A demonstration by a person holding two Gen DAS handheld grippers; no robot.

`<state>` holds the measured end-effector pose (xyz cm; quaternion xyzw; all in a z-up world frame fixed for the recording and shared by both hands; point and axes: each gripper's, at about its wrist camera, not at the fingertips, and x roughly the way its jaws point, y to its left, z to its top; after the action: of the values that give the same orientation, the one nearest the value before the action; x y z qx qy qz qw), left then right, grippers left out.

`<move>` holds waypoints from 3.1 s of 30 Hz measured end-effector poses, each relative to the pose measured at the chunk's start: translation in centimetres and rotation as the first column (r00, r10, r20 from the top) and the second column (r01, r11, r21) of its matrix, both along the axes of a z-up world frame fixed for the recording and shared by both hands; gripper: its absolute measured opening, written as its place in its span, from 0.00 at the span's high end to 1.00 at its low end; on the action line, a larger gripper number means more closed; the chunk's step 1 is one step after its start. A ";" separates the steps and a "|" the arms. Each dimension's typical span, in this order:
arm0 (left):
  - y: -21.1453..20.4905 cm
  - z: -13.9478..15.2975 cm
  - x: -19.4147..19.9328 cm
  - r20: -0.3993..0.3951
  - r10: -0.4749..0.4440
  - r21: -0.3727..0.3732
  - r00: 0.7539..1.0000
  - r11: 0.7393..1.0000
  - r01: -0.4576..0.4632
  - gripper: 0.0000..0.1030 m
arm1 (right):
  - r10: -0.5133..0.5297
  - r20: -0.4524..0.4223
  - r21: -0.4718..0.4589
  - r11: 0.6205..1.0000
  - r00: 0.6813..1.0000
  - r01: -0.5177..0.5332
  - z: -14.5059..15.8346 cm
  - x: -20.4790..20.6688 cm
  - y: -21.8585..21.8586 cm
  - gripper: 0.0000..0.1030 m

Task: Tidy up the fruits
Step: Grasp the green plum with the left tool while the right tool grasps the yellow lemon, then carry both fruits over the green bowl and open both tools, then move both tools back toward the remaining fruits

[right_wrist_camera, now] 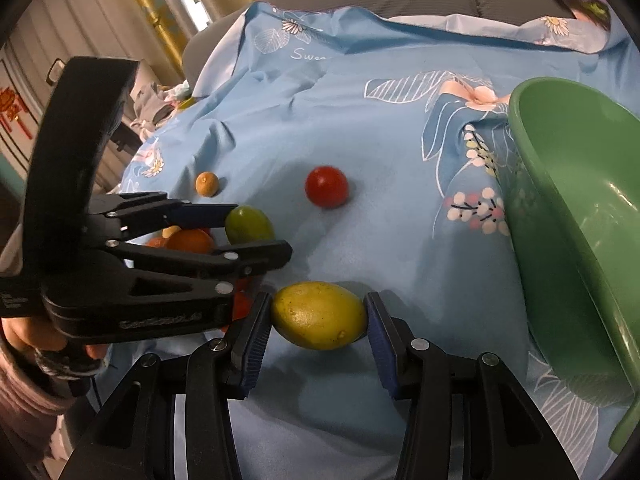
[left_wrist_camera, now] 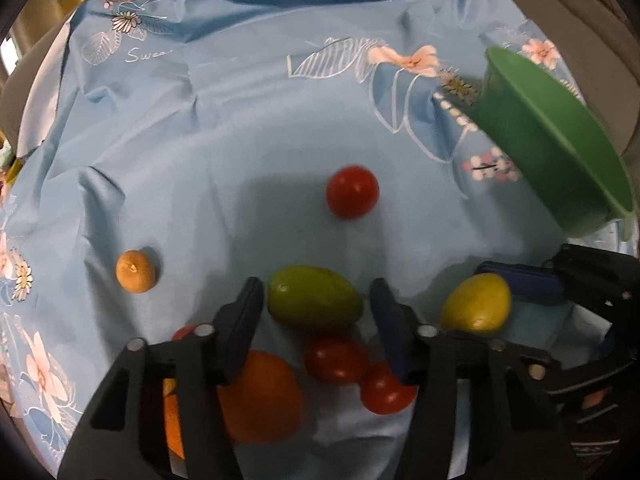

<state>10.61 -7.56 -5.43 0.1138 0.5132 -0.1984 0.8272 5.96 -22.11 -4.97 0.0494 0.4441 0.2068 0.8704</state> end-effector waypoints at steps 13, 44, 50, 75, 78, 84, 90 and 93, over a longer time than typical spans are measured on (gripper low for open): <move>0.9 1.5 -0.2 0.021 0.034 -0.078 0.999 0.996 -0.033 0.56 | -0.012 0.022 0.026 1.000 1.000 0.011 0.8 -0.5 -0.5 0.53; -9.1 11.7 -3.4 0.199 -0.133 -0.201 0.971 0.964 0.174 0.56 | -0.240 0.234 0.091 0.970 0.942 0.225 8.6 -5.3 -10.5 0.53; -13.0 10.4 -3.2 0.172 -0.210 -0.178 0.962 0.954 0.240 0.56 | -0.327 0.225 0.065 0.945 0.918 0.320 7.9 -5.4 -13.5 0.53; -15.7 7.7 -3.0 0.152 -0.255 -0.073 0.955 0.961 0.268 0.51 | -0.381 0.176 -0.005 0.922 0.908 0.388 6.0 -4.9 -14.8 0.53; -15.2 7.9 -3.1 0.157 -0.236 -0.075 0.959 0.965 0.250 0.40 | -0.388 0.181 -0.006 0.918 0.904 0.396 6.2 -5.3 -14.8 0.53; -13.7 8.8 -3.9 0.167 -0.197 -0.093 0.966 0.972 0.214 0.26 | -0.406 0.181 0.002 0.911 0.896 0.412 6.5 -5.9 -14.8 0.52; -10.9 9.4 -5.4 0.155 -0.137 -0.110 0.978 0.982 0.155 0.16 | -0.391 0.206 0.012 0.918 0.897 0.397 7.4 -7.0 -14.1 0.51; -9.5 9.5 -6.3 0.151 -0.107 -0.116 0.983 0.985 0.126 0.11 | -0.377 0.211 0.011 0.924 0.902 0.383 7.7 -7.5 -13.6 0.51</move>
<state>4.31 -17.11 4.03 0.1058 0.4309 -0.2695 0.8547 -1.49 -35.67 2.76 0.0994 0.3352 0.0304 0.9364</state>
